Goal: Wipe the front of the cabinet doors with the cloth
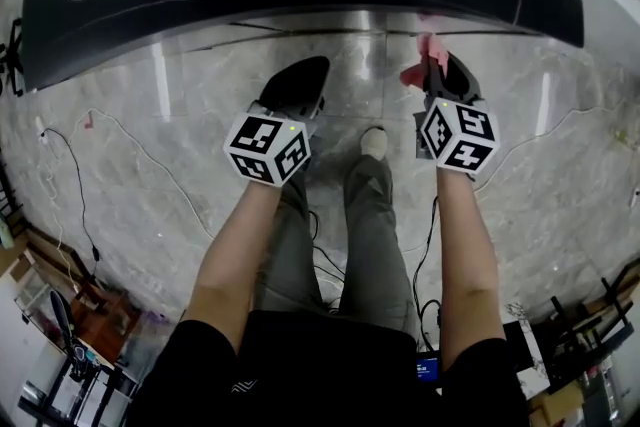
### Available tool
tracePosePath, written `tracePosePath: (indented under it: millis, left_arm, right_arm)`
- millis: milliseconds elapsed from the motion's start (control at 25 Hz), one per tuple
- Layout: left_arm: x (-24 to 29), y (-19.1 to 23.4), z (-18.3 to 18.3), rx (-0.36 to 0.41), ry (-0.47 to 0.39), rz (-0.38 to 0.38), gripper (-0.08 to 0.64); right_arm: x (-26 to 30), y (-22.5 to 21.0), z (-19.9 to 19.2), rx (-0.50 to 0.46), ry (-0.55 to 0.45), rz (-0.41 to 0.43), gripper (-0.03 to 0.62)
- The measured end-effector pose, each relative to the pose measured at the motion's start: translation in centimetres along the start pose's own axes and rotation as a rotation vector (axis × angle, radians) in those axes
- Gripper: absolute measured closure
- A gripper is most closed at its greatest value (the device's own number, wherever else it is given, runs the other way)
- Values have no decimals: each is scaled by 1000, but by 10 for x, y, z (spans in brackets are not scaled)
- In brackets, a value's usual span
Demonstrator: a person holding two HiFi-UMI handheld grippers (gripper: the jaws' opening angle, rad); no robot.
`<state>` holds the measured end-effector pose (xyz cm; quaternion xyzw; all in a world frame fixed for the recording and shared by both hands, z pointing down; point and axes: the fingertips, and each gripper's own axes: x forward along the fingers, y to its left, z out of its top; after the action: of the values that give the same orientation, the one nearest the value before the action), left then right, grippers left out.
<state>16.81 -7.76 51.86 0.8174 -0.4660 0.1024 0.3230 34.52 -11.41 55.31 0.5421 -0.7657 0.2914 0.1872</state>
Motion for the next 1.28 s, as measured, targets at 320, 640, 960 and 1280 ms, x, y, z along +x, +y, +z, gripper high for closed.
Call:
tracePosePath:
  millis: [320,640,960,1280]
  left_arm:
    - [-52,29,9,-9,-32,51,551]
    - [-110,50,25,-23,-64,103,551]
    - [-177,54,35,-10,-38,125,551]
    - [-236,37,68,-43,-82,139,551]
  right_arm:
    - [-2,53,9,-41,-8,39,545]
    - [-10,129,20,-83,-1,115,545]
    - [-37,200,45,-77,-10,178,545]
    - [-86,240,80,-28,-49,205,545]
